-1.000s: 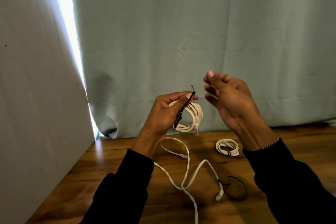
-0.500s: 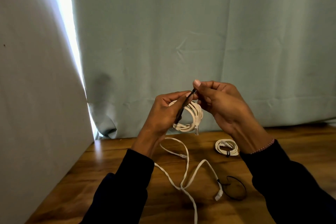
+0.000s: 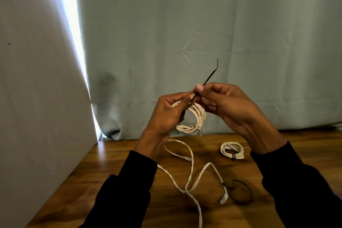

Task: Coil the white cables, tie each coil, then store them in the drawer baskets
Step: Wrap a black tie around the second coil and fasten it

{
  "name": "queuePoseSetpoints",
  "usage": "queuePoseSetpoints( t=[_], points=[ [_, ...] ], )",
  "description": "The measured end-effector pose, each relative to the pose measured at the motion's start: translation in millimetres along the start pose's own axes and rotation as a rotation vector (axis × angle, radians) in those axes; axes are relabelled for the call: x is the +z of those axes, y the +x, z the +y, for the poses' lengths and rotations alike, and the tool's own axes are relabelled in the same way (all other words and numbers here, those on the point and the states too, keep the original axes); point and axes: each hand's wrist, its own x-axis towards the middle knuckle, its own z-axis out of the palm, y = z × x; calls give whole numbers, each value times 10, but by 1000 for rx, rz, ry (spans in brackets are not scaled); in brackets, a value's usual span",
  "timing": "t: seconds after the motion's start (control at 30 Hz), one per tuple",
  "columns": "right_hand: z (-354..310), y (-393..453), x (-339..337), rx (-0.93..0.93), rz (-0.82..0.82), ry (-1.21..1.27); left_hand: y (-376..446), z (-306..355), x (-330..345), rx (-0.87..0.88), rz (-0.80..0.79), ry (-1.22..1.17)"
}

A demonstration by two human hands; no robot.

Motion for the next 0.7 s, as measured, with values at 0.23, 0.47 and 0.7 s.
queuePoseSetpoints(
  t=[0.23, 0.47, 0.7],
  points=[
    [-32, 12, 1, -178, 339, 38, -6, -11, 28, -77, -22, -4],
    [26, 20, -11, -94, 86, -111, -1, -26, 24, -95, 6, -24],
    [56, 38, -22, -214, 220, -240, -15, 4, 66, -119, -13, 6]
  ],
)
